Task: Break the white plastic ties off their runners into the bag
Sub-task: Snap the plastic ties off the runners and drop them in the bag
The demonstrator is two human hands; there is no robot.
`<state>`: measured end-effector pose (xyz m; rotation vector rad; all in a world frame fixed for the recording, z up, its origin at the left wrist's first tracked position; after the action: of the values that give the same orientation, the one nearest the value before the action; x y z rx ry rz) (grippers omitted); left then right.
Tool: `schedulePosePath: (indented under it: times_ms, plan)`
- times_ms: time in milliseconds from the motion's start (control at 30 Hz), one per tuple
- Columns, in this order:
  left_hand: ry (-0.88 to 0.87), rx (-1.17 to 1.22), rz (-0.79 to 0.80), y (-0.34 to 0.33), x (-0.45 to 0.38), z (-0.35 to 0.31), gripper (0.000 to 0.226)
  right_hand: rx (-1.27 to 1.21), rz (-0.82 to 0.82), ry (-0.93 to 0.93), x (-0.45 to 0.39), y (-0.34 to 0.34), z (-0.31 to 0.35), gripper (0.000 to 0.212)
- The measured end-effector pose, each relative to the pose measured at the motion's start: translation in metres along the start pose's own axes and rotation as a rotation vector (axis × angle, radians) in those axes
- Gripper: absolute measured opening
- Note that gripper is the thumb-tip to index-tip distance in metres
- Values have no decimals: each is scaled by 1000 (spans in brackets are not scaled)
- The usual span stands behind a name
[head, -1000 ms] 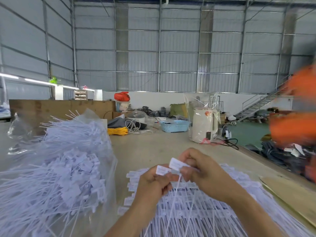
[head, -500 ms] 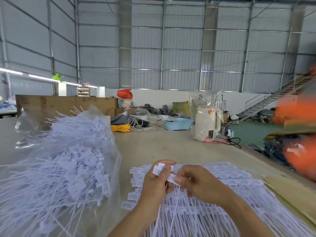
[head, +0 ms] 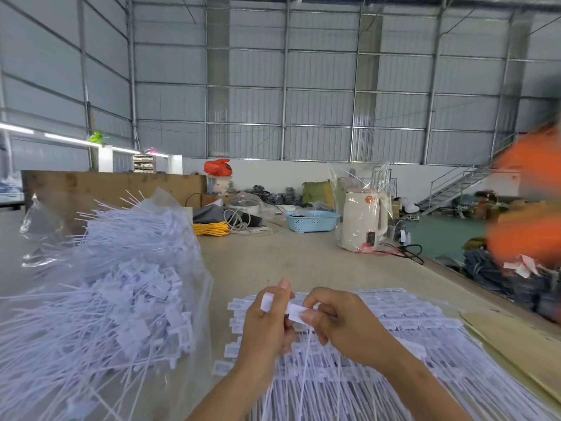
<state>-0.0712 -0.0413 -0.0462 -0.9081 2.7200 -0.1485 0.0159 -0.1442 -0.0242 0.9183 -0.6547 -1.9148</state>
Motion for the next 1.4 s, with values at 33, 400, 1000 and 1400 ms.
schedulePosePath:
  times_ms: [33,400,1000,1400]
  plan:
    - [-4,0,15,0,1,-1,38,-14,4,6,0,0,0,14]
    - [67,-150,-25,4,-5,0,43,166,0,9,-3,-1,-5,14]
    - [-46,-177,130,-9,0,-1,50,-207,69,85,5,10,3,21]
    - [-53,-137,88,-2,1,-1,39,-120,-60,22,0,2,4,10]
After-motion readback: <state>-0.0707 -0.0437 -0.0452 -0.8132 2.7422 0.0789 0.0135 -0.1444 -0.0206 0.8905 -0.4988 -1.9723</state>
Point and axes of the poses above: each hand's wrist, its own x-axis away from the middle knuckle, its own y-axis out of the back of the hand, z = x × y, the point moved 2 cm from there along -x, towards the middle knuckle, and after that the axes turned 9 degrees about z, right-handed, at the moved point
